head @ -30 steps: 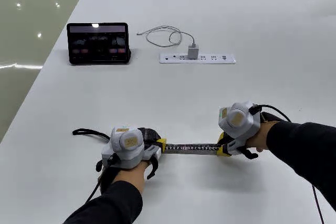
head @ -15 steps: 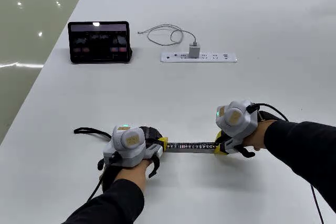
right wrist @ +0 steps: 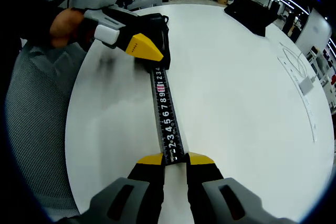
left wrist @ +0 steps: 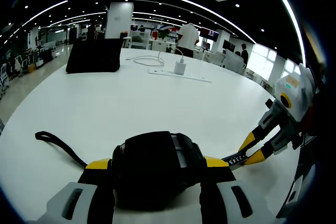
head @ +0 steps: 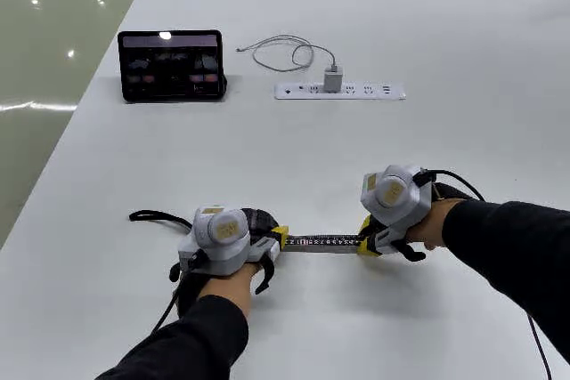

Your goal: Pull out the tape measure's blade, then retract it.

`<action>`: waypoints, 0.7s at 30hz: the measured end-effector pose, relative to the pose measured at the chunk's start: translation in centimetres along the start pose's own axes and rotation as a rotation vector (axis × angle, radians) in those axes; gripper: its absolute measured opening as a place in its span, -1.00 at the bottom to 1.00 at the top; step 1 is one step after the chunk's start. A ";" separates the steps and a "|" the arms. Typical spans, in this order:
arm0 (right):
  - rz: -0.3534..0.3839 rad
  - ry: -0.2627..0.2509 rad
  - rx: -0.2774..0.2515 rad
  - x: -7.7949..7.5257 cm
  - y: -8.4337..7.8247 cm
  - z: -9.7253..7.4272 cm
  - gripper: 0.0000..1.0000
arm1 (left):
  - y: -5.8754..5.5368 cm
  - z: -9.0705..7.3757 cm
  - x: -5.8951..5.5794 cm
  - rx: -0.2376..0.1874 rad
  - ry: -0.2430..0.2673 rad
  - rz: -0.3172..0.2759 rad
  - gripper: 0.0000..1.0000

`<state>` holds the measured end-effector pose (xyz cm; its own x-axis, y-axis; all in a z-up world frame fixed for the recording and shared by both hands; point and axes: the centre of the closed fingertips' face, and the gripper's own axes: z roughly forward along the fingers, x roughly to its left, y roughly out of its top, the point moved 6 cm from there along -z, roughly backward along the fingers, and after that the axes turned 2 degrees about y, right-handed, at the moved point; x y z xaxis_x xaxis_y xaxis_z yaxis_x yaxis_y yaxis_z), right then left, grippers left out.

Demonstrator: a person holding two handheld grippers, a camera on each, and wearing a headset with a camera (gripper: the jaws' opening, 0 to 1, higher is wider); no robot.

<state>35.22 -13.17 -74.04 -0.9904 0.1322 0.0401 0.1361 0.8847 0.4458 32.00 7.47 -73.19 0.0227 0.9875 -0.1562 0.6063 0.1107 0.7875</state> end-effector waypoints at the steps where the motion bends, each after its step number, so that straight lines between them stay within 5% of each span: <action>1: 0.000 0.000 -0.001 0.0 0.1 0.0 -0.77 | 0.0 0.0 0.0 0.000 0.000 0.000 0.24; 21: 0.011 -0.001 -0.032 0.5 1.9 1.3 -0.78 | 0.0 0.0 0.0 0.003 -0.006 -0.009 0.24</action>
<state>35.00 -10.90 -74.33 -0.9888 0.1424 0.0438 0.1460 0.8684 0.4739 31.99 7.43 -73.21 0.0219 0.9858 -0.1664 0.6085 0.1189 0.7846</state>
